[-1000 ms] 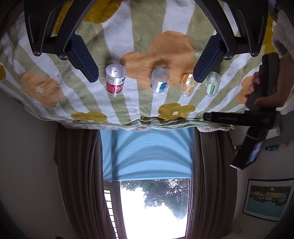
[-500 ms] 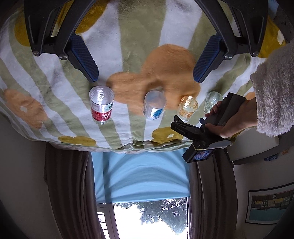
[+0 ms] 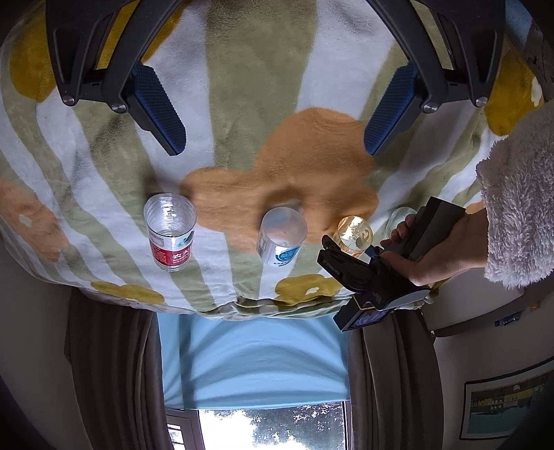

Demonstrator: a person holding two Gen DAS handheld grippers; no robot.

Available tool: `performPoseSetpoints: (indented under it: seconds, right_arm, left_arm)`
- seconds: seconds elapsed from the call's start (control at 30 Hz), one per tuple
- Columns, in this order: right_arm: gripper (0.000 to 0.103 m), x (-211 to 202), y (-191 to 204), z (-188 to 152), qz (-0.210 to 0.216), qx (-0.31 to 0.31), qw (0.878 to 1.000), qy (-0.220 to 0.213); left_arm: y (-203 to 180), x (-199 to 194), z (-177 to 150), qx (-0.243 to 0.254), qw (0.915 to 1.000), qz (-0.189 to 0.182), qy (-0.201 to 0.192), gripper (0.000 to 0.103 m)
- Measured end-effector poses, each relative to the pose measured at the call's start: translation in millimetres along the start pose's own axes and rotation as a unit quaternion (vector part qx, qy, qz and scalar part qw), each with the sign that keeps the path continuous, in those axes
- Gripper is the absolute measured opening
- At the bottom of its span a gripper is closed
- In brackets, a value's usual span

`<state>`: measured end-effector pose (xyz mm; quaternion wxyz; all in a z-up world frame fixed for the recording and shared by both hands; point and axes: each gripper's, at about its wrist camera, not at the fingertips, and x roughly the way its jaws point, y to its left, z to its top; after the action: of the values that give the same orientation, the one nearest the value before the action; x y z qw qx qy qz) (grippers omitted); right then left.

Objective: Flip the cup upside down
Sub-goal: 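Lift the cup with the left gripper and rotate it upright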

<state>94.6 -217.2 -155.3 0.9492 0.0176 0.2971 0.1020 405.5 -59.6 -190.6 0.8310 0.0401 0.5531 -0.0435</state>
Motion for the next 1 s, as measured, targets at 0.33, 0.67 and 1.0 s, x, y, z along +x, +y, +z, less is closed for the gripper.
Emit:
performPoseSetpoints:
  seconds: [0.33, 0.67, 1.0]
  right_arm:
    - [0.103, -11.7, 1.7, 3.7, 0.001, 0.016, 1.000, -0.008]
    - [0.103, -47.1, -9.4, 4.7, -0.021, 0.027, 0.999, -0.029]
    - [0.103, -72.3, -29.9, 1.8, -0.053, 0.048, 0.997, -0.034]
  left_arm:
    - [-11.6, -80.4, -29.4, 0.051, 0.9968, -0.021, -0.058, 0.063]
    - [-81.7, -126.9, -127.0, 0.164, 0.9825, -0.083, -0.032, 0.063]
    - [-132.6, -88.3, -176.6, 0.214, 0.9736, -0.080, 0.012, 0.063]
